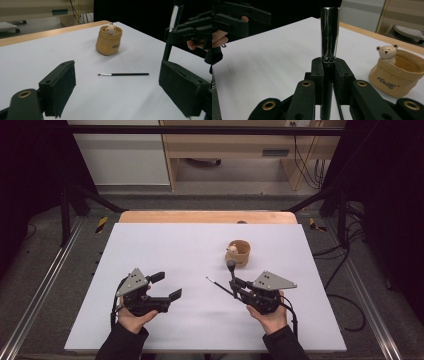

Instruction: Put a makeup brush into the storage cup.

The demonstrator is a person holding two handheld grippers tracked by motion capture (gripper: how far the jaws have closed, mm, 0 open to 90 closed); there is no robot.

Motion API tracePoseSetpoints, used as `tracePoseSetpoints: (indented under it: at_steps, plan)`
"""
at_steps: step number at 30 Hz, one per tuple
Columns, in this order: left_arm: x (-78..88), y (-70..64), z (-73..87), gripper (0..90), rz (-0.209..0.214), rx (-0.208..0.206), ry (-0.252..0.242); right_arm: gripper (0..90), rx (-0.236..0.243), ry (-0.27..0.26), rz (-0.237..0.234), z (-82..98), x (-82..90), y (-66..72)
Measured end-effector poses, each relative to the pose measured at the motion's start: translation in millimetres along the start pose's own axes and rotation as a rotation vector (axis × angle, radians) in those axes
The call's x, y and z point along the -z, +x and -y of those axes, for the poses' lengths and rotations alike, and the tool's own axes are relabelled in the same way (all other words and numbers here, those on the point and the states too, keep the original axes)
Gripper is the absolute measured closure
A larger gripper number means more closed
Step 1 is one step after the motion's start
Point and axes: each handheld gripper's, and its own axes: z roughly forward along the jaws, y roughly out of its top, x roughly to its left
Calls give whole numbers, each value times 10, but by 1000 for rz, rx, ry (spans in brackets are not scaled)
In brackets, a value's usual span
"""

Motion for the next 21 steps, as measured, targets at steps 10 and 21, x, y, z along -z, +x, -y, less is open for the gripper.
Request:
tracePoseSetpoints:
  at_steps: [10, 21]
  plan:
    - [308, 214, 47, 113, -78, 7, -8, 793, 3, -7, 19, -43, 39, -41]
    - [475, 398, 231, 101, -137, 38, 2, 793, -21, -38, 59, -109, 155, -146]
